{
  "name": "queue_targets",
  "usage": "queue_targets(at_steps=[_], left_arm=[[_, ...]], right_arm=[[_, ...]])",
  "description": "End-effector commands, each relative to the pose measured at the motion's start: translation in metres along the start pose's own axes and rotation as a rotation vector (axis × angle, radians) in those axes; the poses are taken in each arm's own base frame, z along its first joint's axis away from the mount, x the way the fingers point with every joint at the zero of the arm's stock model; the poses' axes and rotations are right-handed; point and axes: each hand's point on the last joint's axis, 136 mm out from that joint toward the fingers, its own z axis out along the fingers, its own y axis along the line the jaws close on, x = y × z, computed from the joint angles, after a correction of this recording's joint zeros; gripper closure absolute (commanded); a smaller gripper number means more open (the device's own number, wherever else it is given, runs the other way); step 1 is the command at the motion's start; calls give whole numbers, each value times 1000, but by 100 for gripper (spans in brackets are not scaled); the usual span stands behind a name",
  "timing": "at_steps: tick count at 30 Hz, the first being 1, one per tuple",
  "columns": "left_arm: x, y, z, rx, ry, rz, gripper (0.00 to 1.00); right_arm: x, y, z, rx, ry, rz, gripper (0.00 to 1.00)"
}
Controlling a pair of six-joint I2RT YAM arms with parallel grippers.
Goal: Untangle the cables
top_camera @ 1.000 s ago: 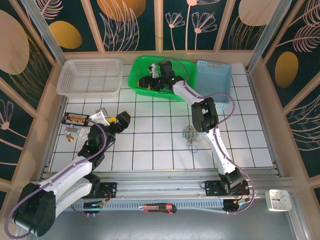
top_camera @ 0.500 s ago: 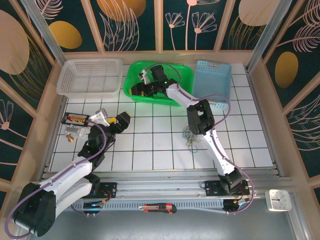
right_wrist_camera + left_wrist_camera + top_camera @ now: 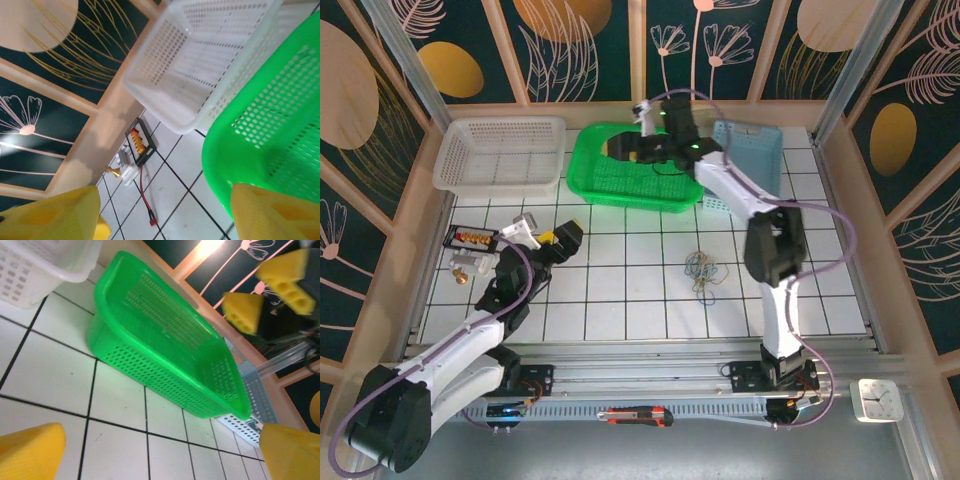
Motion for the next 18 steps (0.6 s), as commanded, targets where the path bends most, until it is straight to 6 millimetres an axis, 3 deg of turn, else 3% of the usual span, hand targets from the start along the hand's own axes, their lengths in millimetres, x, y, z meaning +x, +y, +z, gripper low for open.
queue_targets(at_steps=[1, 5, 9, 15, 18], left_arm=[[-11, -32, 6, 78, 19, 48, 1], [-7, -53, 18, 101, 68, 104, 1], [5, -72, 30, 128, 110, 131, 1], [33, -85, 44, 141, 176, 164, 1], [39, -87, 45, 143, 187, 164, 1]], right_arm=[[-9, -17, -51, 87, -149, 45, 29], [20, -45, -111, 210, -253, 151, 25], [58, -74, -152, 355, -301, 226, 22], [96, -115, -179, 487, -307, 310, 14], [103, -134, -186, 527, -315, 339, 13]])
